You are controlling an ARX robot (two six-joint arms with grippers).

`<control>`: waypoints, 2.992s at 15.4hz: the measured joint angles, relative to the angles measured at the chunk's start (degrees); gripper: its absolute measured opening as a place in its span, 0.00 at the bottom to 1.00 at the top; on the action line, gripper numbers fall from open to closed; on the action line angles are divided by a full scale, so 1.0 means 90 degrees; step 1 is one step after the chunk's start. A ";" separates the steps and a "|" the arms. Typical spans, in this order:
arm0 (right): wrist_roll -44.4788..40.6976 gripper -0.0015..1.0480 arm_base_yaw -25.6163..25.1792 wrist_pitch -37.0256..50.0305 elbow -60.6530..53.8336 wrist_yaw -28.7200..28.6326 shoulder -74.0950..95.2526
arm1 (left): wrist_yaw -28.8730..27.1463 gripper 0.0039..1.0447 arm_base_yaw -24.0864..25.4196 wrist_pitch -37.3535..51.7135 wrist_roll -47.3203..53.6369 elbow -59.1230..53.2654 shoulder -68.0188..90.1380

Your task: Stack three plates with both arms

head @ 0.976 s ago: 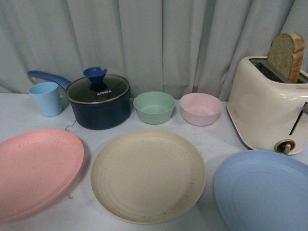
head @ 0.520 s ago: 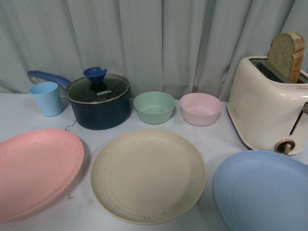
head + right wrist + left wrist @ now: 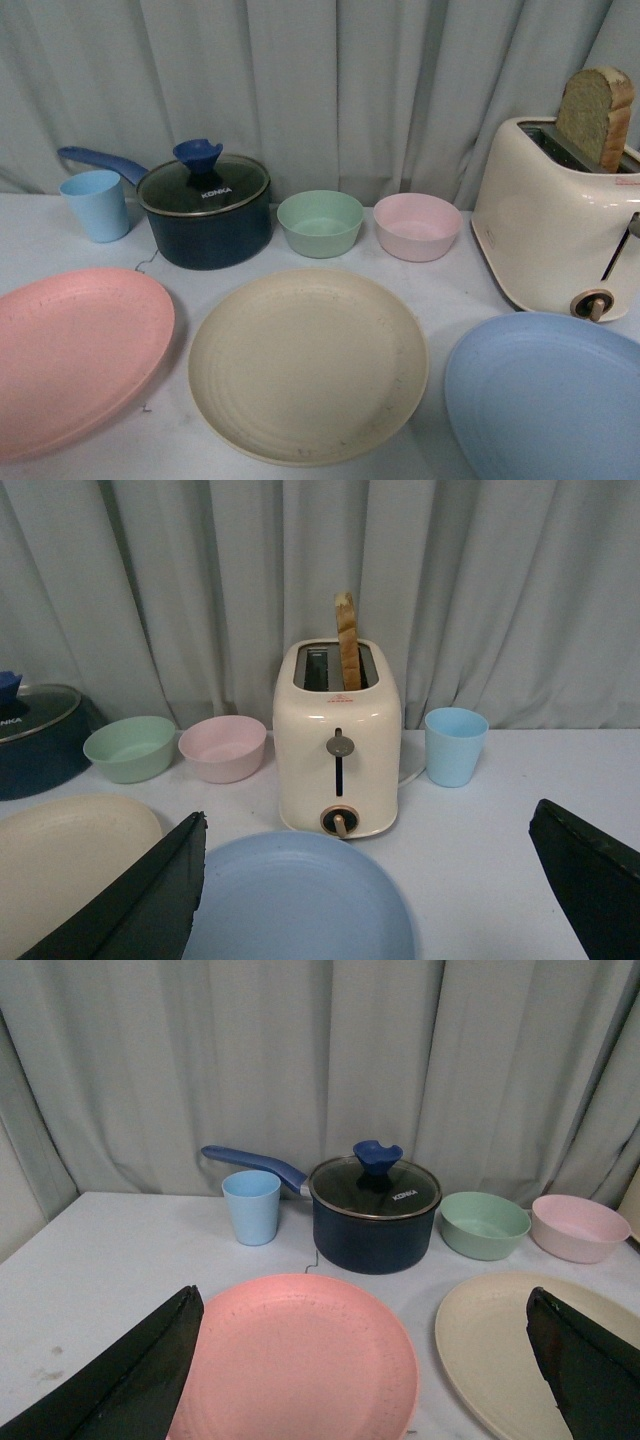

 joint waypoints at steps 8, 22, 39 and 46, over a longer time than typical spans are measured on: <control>0.0002 0.94 0.0000 0.0000 0.0000 0.0000 0.0000 | 0.0000 0.94 0.0000 0.0000 0.0000 -0.0002 0.0000; 0.0000 0.94 0.0000 0.0000 0.0000 0.0000 0.0000 | 0.0000 0.94 0.0000 0.0000 0.0000 0.0000 0.0000; 0.0000 0.94 0.0000 0.0000 0.0000 0.0000 0.0000 | 0.0000 0.94 0.0000 0.0000 0.0000 0.0000 0.0000; 0.0002 0.94 0.0000 0.0000 0.0000 0.0000 0.0000 | 0.0000 0.94 0.0000 0.0000 0.0000 0.0000 0.0000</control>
